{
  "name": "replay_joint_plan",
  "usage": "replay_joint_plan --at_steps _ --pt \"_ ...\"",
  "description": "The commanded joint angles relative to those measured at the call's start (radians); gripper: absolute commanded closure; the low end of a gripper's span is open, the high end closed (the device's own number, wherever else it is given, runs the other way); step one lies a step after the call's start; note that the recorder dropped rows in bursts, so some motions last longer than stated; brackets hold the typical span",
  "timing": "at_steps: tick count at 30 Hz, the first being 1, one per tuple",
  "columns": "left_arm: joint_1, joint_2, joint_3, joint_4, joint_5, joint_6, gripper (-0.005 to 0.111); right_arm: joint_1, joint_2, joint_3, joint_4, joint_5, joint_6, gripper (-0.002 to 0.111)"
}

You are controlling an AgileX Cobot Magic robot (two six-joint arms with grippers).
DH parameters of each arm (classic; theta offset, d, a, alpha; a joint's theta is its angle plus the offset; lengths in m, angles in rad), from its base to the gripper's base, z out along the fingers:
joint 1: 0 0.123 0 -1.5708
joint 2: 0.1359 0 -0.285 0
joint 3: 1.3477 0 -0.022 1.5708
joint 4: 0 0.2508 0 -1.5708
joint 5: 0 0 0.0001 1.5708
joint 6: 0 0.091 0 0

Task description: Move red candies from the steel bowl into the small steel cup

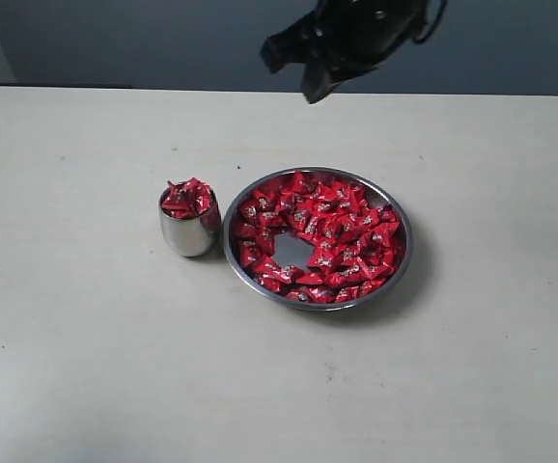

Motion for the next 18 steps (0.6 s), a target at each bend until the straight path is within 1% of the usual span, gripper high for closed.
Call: replay_joint_plan --at_steps 1,2,3,7,12,14,18 --pt "-0.003 -0.004 0.001 0.004 -0.013 -0.004 0.106 -0.101 -0.310 0.329 -0.023 -0.126 -0.009 0.108" --pt "-0.003 -0.004 0.001 0.004 -0.013 -0.004 0.106 -0.113 -0.366 0.390 -0.023 -0.155 -0.024 0.108" --pt "-0.003 -0.004 0.001 0.004 -0.013 -0.004 0.106 -0.130 -0.465 0.492 -0.023 -0.200 -0.044 0.108" --pt "-0.003 -0.004 0.001 0.004 -0.013 -0.004 0.106 -0.131 -0.741 0.720 -0.030 -0.285 -0.075 0.108" --pt "-0.003 -0.004 0.001 0.004 -0.013 -0.004 0.106 -0.131 -0.922 0.791 -0.061 -0.325 -0.075 0.108" --pt "-0.003 -0.004 0.001 0.004 -0.013 -0.004 0.106 -0.131 -0.972 0.789 -0.075 -0.283 -0.066 0.108" --pt "-0.003 -0.004 0.001 0.004 -0.013 -0.004 0.106 -0.131 -1.057 0.789 -0.011 -0.212 -0.037 0.108"
